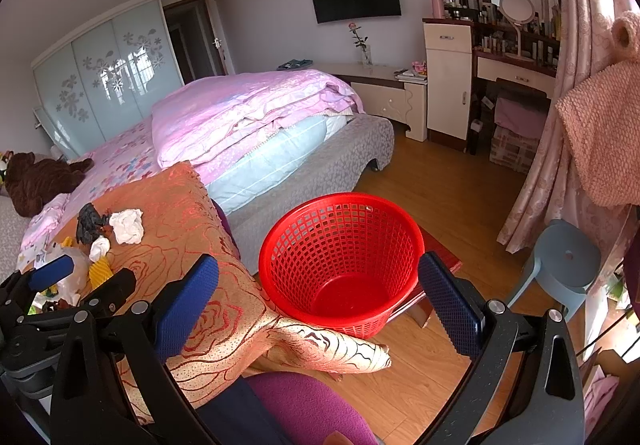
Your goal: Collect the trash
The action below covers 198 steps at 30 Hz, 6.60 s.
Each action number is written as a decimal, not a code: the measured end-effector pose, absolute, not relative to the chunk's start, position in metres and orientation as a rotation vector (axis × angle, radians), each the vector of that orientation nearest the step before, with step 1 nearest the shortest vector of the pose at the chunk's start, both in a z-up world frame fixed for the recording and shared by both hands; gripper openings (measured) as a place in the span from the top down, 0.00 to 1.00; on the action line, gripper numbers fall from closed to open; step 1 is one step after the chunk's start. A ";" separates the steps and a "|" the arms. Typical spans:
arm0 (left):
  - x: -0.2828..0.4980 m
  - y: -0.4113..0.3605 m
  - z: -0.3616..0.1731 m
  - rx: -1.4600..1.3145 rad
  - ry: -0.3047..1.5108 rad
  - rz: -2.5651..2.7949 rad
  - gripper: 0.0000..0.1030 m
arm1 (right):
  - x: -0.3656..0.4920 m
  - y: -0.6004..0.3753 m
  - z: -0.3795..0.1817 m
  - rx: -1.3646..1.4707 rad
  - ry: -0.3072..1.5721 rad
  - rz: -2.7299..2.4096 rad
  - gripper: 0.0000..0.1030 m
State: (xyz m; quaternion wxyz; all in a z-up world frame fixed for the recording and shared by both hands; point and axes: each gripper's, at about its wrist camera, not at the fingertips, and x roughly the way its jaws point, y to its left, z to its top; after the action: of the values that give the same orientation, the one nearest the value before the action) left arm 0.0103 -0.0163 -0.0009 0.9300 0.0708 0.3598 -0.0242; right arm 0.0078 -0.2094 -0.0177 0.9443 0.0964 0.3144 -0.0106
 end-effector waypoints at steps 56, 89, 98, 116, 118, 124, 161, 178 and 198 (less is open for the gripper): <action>-0.005 0.077 0.008 -0.008 0.769 0.097 0.09 | 0.012 -0.157 -0.027 0.108 0.714 0.137 0.05; -0.064 0.316 0.000 -0.311 0.786 0.506 0.09 | 0.029 0.080 -0.044 -0.215 0.801 0.765 0.06; -0.067 0.322 -0.003 -0.339 0.787 0.417 0.10 | 0.035 0.084 -0.049 -0.195 0.836 0.812 0.45; -0.051 0.295 -0.024 -0.218 0.831 0.285 0.54 | 0.034 0.051 -0.021 -0.119 0.787 0.796 0.56; -0.050 0.293 -0.028 -0.209 0.839 0.270 0.68 | 0.034 0.048 -0.021 -0.112 0.788 0.789 0.56; -0.048 0.288 -0.033 -0.188 0.851 0.244 0.78 | 0.040 0.039 -0.023 -0.090 0.800 0.767 0.56; -0.009 0.177 0.016 -0.076 0.733 0.063 0.81 | 0.085 -0.068 0.008 0.014 0.714 0.512 0.56; 0.060 0.041 0.014 0.055 0.756 -0.205 0.81 | 0.119 -0.193 -0.002 0.104 0.743 0.235 0.56; 0.125 -0.114 -0.060 0.244 0.956 -0.440 0.80 | 0.156 -0.274 -0.070 0.228 0.883 0.051 0.53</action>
State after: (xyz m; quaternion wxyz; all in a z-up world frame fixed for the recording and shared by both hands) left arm 0.1255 -0.1136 -0.0597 0.8575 0.1160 0.4553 -0.2096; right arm 0.1555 -0.2739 -0.0703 0.8975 0.1103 0.4262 0.0246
